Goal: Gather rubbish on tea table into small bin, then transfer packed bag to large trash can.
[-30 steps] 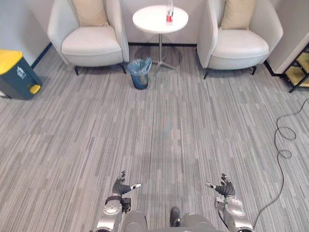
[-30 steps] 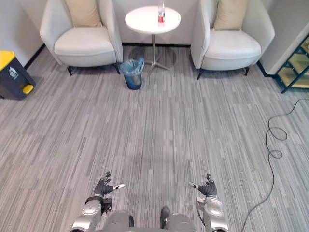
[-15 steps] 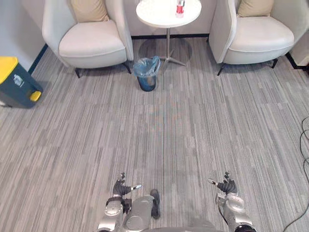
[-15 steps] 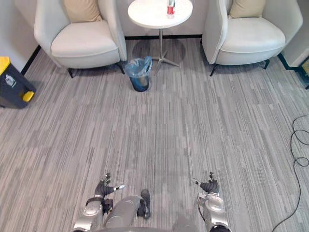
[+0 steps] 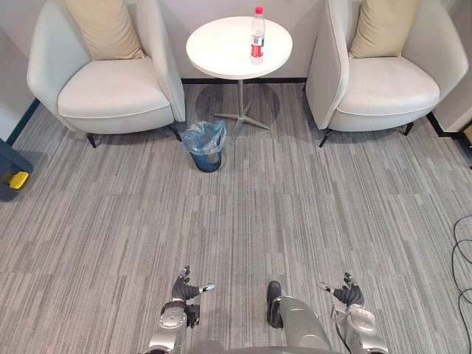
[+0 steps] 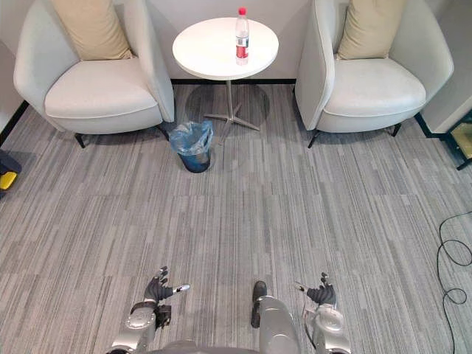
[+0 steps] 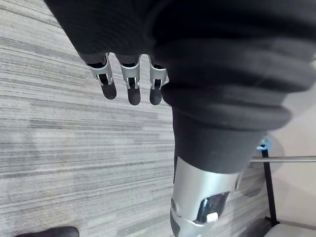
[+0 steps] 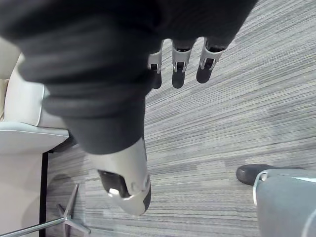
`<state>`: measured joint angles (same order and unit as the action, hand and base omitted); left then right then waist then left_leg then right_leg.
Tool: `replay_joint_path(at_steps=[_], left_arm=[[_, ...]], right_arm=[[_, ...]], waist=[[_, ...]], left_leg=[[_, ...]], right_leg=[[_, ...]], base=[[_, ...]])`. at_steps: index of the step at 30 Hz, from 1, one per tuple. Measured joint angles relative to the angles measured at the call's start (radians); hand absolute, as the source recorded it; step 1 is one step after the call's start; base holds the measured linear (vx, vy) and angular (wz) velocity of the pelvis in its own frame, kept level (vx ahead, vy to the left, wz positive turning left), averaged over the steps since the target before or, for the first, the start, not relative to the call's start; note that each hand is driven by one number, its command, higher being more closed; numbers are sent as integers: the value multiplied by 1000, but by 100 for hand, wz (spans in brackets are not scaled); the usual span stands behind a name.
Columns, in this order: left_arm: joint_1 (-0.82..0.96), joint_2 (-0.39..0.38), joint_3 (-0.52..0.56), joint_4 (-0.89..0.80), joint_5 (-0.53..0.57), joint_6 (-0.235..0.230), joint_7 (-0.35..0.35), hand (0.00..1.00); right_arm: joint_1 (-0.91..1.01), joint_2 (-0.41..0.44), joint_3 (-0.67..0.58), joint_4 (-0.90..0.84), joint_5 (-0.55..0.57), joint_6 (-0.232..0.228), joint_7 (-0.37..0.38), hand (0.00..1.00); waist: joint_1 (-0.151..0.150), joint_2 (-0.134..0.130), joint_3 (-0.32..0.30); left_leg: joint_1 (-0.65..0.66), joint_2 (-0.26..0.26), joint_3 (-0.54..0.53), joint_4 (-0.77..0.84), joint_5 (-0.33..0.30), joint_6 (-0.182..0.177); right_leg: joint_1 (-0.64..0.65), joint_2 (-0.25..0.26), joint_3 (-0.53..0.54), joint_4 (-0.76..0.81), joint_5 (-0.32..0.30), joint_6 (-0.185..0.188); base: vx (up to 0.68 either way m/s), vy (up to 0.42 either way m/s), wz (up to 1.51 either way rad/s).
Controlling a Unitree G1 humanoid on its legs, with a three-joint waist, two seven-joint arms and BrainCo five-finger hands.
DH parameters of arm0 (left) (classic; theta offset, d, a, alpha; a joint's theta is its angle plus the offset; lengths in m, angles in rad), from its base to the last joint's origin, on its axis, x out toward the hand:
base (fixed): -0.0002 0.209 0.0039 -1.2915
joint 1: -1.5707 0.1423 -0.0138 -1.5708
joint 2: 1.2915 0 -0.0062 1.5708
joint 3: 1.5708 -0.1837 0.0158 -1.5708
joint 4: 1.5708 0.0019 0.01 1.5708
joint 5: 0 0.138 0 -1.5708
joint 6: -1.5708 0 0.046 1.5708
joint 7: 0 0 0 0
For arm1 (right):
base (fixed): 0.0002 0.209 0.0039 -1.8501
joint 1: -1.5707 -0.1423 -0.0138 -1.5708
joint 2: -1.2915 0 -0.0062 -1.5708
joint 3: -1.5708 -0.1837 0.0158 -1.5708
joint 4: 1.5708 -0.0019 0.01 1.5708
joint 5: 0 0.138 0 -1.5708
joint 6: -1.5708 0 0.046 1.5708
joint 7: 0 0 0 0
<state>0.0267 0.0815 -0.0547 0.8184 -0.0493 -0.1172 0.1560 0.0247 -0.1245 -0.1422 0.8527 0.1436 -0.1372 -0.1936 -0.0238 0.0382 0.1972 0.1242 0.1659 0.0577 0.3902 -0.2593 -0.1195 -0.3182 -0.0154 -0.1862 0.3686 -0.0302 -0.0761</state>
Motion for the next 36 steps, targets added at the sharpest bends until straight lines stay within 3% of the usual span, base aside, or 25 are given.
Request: replay_joint_path(at_steps=[2,3,5,8,10,11,12,13,14,15,17,18,19,22,23,24,25,27,29,30,32,33,34,36], left_arm=[[-4,-21,20,-4,0,0,-1,0],[2,-26,23,-9,0,0,-1,0],[15,-26,21,-24,0,0,-2,0],[22,-29,23,-36,0,0,-1,0],[26,-31,23,-35,0,2,-1,0],[21,-36,21,-36,0,2,-2,0],[19,-41,19,-37,0,2,-2,0],[19,-43,18,-37,0,1,-2,0],[23,-44,18,-33,0,1,-1,0],[27,-41,18,-33,0,1,-1,0],[27,-25,17,-31,0,1,-2,0],[27,-26,16,-31,1,1,-2,0],[25,-30,15,-31,2,2,-2,0],[34,-12,-8,-31,2,3,-2,0],[47,4,-28,-30,2,4,-2,0],[51,13,-29,-30,2,4,-2,0],[54,25,-29,-29,2,5,-2,0],[43,32,-27,-25,2,5,-1,0],[31,30,-24,-23,2,5,-2,0],[21,29,-23,-23,2,4,-2,0],[17,31,-22,-22,2,1,-1,0],[20,39,-21,-18,2,-1,-1,0],[13,23,-18,6,2,-1,-1,0],[10,13,-16,28,4,-2,-3,0]], right_arm=[[12,12,4,-8,1,1,-1,0],[27,24,5,-20,2,-2,-2,0],[37,31,5,-23,3,-11,-2,0],[14,30,-5,-23,4,-10,-4,0],[-5,32,-7,-21,5,-10,-4,0],[-8,30,-10,-20,5,-10,-5,0],[-9,25,-13,-18,5,-10,-5,0],[-9,22,-14,-15,5,-10,-6,0],[-8,17,-13,-9,4,-9,-6,0],[-8,18,-7,-6,4,-8,-7,0],[-5,26,0,-5,3,-8,-6,0],[-2,26,0,-5,2,-8,-7,0],[1,24,2,-5,1,-8,-2,0],[5,35,6,-3,-9,-8,2,0],[13,41,18,0,-21,-5,4,0],[15,40,28,0,-25,-5,4,0],[13,40,38,0,-34,-5,4,0],[4,35,39,0,-36,-5,4,0],[-6,28,39,2,-36,-6,4,0],[-11,23,39,3,-36,-6,4,0],[-2,19,39,4,-35,-6,4,0],[17,18,39,5,-35,-6,4,0],[18,3,38,14,-35,-4,4,0],[-10,-4,35,22,-35,-6,4,0]], waist=[[1,8,6],[17,7,10],[35,-3,11],[45,-1,15],[55,-6,26],[65,-6,26],[66,1,27],[67,17,24],[71,43,23],[70,38,23],[75,-13,13],[83,-24,7],[92,-30,3],[87,-35,5],[84,-37,6],[79,-38,6],[64,-43,6],[47,-43,5],[36,-26,15],[35,-14,22],[29,-16,21],[22,-46,7],[21,-19,11],[9,-6,2]], left_leg=[[-132,52,-54,351,73,-14],[-193,86,-44,527,64,-11],[-268,96,1,627,57,2],[-396,67,58,501,27,49],[-407,2,54,272,28,50],[-399,-42,51,85,49,30],[-384,-64,46,-82,113,25],[-376,-62,44,-147,150,25],[-359,-56,35,-181,269,71],[-355,-64,36,-172,287,109],[-359,-124,61,-125,204,136],[-355,-141,73,-124,188,143],[-328,-175,98,-133,153,164],[-257,-206,100,-159,118,179],[-196,-209,97,-164,84,190],[-175,-209,93,-164,79,201],[-138,-205,91,-166,68,207],[-89,-194,80,-187,56,204],[-43,-164,78,-209,53,200],[-16,-137,74,-212,51,196],[20,-110,50,-211,38,167],[56,-112,20,-208,-4,99],[66,-90,7,-208,-21,78],[49,-56,-22,-139,-12,61]], right_leg=[[117,40,-29,-63,-36,-20],[201,64,-32,-111,-44,-31],[290,76,-28,-170,-56,-48],[373,79,-10,-241,-54,-42],[400,61,11,-262,-56,-37],[410,46,25,-273,-62,-24],[429,45,32,-287,-75,-2],[438,52,38,-287,-86,14],[459,64,58,-283,-114,37],[466,59,71,-280,-128,48],[460,-12,82,-223,-201,92],[442,-28,93,-184,-224,104],[355,-70,157,23,-267,159],[250,-107,190,317,-238,318],[198,-121,180,471,-236,315],[181,-126,161,511,-244,288],[145,-130,127,545,-269,237],[85,-125,79,501,-295,185],[27,-105,42,386,-298,164],[-2,-79,47,270,-280,149],[-1,-49,70,47,-169,136],[6,-57,100,-69,45,123],[7,-39,80,-32,25,104],[1,-15,64,17,-50,77]], base=[[402,-250,27],[373,-199,8],[339,-152,-8],[324,-42,-10],[332,77,-31],[281,135,-23],[291,152,-20],[319,192,-24],[256,177,-27],[316,211,-25],[316,175,-5],[466,221,-21],[411,193,-20],[358,118,-2],[414,67,-2],[499,50,7],[332,1,19],[420,-59,20],[471,-129,5],[420,-163,12],[447,-213,35],[510,-274,33],[582,-318,25],[466,-288,9]])
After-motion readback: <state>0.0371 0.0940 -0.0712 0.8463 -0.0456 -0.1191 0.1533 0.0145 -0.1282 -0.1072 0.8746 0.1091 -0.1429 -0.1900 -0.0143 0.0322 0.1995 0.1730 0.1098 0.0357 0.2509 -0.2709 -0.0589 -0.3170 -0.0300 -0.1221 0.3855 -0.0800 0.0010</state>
